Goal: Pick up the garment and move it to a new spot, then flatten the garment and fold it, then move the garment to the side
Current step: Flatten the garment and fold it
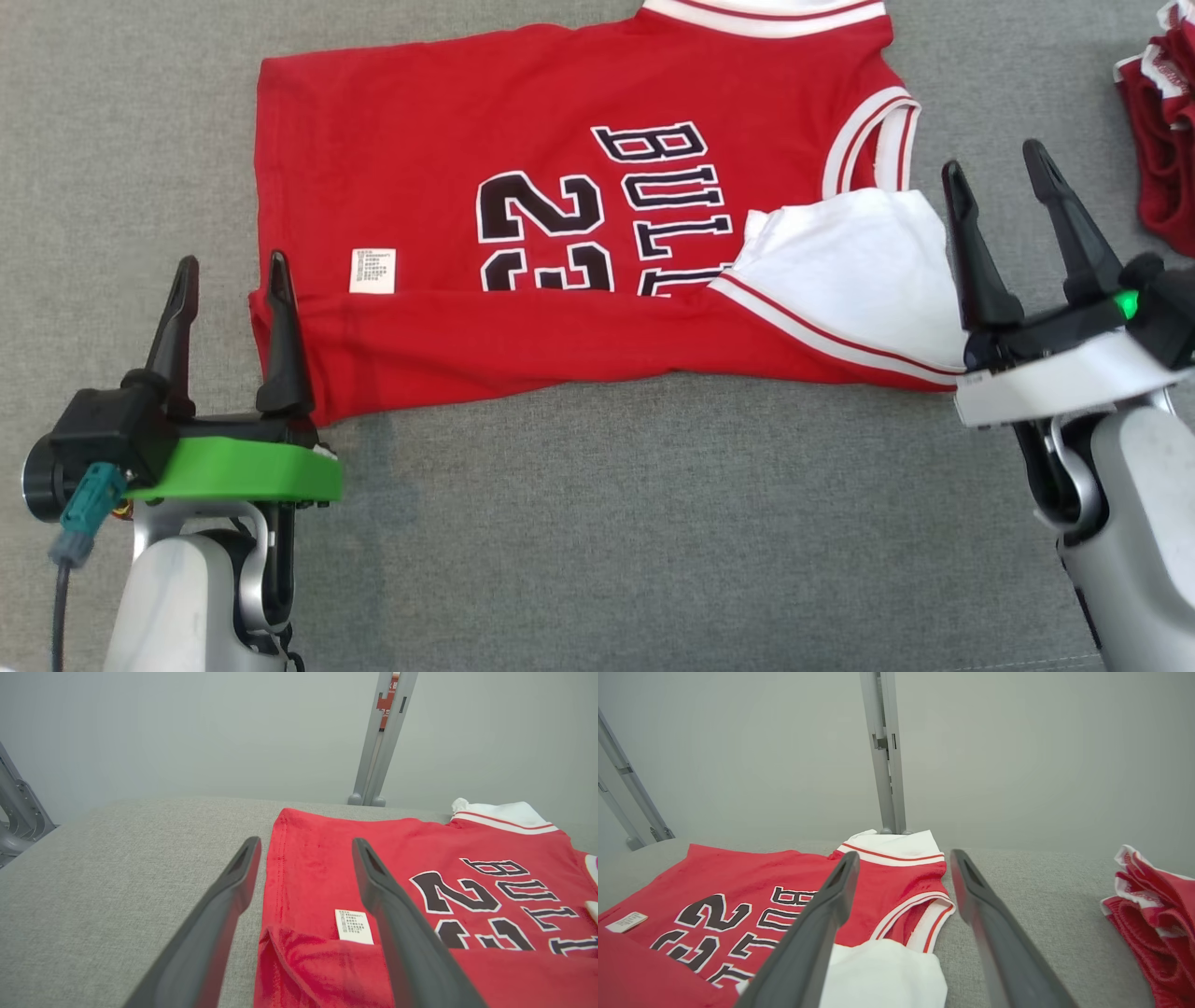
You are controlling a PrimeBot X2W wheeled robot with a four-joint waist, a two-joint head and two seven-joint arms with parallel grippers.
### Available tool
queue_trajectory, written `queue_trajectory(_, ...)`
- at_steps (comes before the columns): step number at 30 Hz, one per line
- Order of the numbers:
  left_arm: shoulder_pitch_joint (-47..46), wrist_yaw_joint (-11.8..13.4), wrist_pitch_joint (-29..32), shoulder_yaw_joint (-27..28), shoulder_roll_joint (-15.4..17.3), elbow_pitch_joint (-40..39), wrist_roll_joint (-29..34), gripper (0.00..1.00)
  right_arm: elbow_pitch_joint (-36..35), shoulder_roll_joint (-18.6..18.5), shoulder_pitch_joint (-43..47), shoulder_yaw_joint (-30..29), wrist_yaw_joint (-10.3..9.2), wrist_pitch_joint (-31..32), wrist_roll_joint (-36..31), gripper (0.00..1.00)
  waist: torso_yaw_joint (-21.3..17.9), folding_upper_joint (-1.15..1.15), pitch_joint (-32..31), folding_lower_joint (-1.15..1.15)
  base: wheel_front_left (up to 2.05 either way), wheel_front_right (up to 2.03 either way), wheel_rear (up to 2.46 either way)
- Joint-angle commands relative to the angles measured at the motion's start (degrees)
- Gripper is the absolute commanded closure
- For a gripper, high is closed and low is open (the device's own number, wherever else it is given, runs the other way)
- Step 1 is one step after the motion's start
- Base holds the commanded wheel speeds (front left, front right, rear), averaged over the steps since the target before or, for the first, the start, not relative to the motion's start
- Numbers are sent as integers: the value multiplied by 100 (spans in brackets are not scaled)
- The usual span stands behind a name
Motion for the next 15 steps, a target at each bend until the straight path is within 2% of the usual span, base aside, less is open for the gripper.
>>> queue_trajectory(1, 21, 57, -232, 6, -15, -18, 105, 0, -163, 65, 206, -78, -7, -21, -150, 0, -29, 0, -120, 0, 0, 0, 0)
queue_trajectory(6, 221, 191, -647, -25, -50, 49, 267, 0, -668, 339, 832, -256, -7, -19, -471, 0, -100, 0, -374, 0, 0, 0, 0)
queue_trajectory(15, 895, 362, -787, -119, -101, 180, 364, 0, -989, 708, 1812, -465, -7, -19, -625, 0, -171, 0, -783, 0, 0, 0, 0)
